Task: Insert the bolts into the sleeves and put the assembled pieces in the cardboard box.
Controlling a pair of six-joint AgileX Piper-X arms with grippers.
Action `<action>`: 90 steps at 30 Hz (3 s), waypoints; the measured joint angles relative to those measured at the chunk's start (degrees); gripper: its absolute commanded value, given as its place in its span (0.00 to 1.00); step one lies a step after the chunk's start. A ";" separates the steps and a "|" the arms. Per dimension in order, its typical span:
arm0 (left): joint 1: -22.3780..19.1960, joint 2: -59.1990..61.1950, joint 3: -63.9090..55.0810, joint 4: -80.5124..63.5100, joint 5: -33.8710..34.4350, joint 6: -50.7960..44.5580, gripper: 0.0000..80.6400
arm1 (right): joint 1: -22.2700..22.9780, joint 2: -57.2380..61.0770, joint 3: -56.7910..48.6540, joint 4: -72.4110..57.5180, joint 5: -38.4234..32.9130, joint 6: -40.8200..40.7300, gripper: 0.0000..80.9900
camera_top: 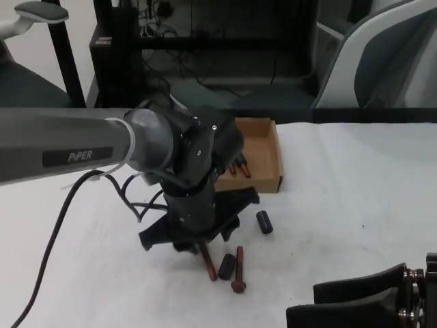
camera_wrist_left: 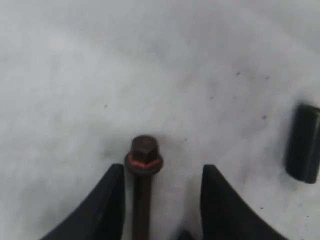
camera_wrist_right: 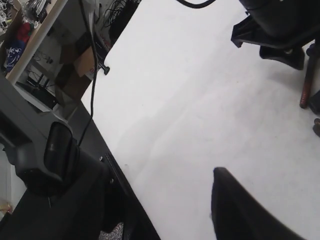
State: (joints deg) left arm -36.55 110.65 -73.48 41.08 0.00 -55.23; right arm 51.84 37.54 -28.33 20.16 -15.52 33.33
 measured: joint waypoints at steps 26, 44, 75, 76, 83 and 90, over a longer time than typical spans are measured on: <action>0.00 1.11 0.00 0.83 0.61 9.83 0.60 | 0.00 0.00 0.00 0.00 0.11 1.45 0.77; 0.10 1.64 -0.22 4.45 2.36 9.53 0.27 | 0.00 0.00 0.00 0.00 0.11 1.45 0.77; -0.01 -4.92 1.89 6.94 -8.24 29.97 0.02 | 0.00 0.00 0.00 0.00 0.11 1.45 0.77; -0.01 -6.02 2.58 6.17 -8.37 30.71 0.02 | 0.00 0.00 0.00 0.00 0.11 1.45 0.77; -0.01 -17.02 12.31 -1.46 -7.76 35.86 0.02 | 0.00 0.00 0.00 0.00 1.28 1.45 0.77; -0.01 -31.70 22.32 -11.08 -2.82 38.05 0.02 | 0.00 2.98 0.00 0.81 1.80 1.45 0.77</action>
State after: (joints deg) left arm -36.56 78.95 -51.16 30.00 -2.82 -17.18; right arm 51.84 40.52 -28.33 20.96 -13.71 34.78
